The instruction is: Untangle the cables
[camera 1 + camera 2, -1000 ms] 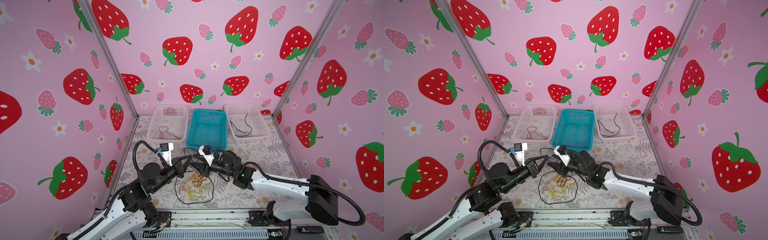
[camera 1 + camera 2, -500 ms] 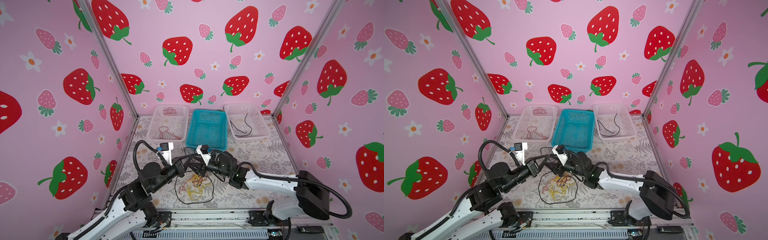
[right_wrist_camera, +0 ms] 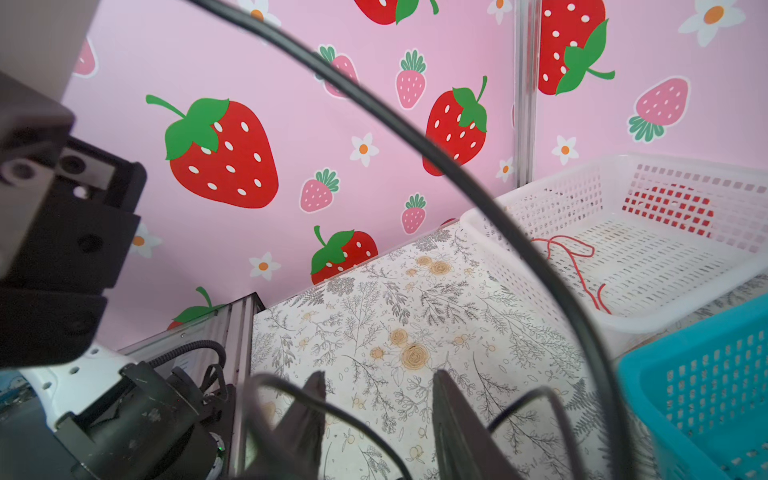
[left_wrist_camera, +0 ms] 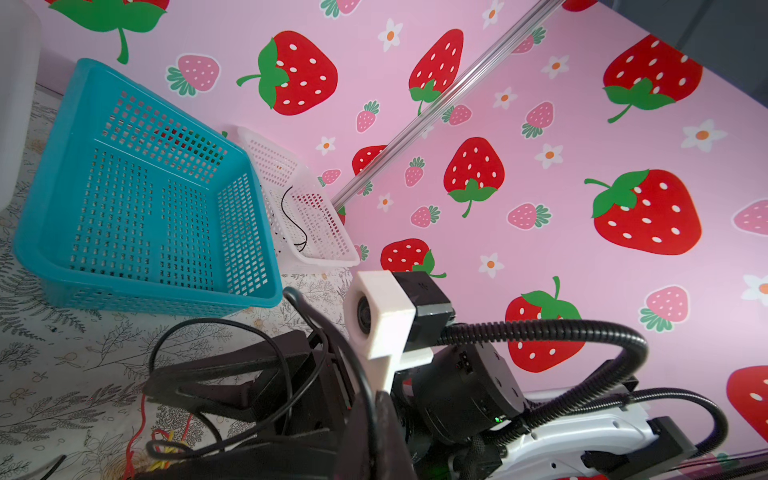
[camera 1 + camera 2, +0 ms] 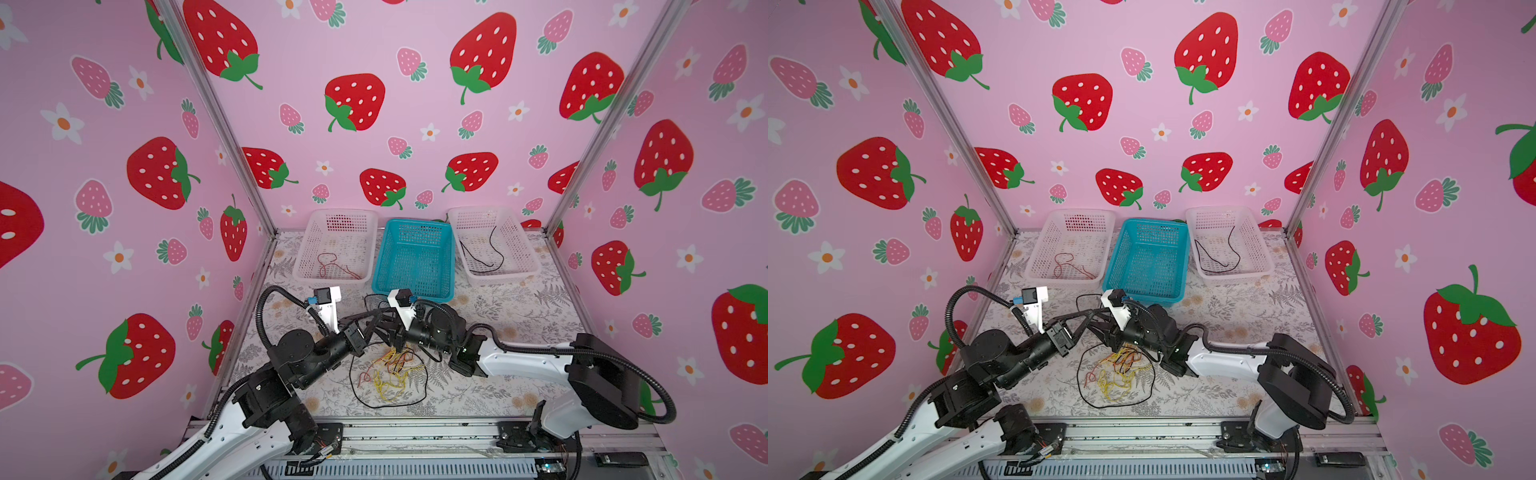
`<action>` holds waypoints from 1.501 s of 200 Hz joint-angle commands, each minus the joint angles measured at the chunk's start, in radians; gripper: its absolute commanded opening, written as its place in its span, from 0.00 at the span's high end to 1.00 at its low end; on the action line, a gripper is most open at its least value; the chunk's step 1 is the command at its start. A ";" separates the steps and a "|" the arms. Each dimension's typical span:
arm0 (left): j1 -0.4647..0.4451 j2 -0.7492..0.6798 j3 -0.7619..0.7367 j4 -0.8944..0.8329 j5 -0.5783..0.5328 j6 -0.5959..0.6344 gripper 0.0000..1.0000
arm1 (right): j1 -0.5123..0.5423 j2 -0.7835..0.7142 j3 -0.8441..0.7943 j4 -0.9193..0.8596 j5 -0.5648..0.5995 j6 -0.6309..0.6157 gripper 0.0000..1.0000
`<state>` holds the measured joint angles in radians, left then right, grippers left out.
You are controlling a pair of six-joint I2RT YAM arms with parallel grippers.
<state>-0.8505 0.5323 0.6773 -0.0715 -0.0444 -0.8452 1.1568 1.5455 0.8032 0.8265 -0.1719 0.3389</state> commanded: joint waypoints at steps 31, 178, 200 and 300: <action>0.002 -0.048 -0.010 0.002 -0.030 0.003 1.00 | 0.004 -0.028 -0.004 0.062 0.043 0.005 0.89; 0.002 -0.122 -0.175 -0.151 -0.011 0.063 0.29 | -0.103 -0.317 0.159 -0.367 0.068 -0.084 1.00; 0.002 -0.048 -0.207 -0.096 0.014 0.064 0.28 | -0.103 -0.318 0.223 -0.435 0.043 -0.081 1.00; -0.031 0.219 -0.331 0.273 0.155 0.006 0.24 | -0.103 -0.340 0.303 -0.489 0.004 -0.052 1.00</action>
<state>-0.8589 0.7246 0.3634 0.0586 0.0616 -0.8139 1.0515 1.2366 1.0626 0.3302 -0.1654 0.2756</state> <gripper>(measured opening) 0.764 0.052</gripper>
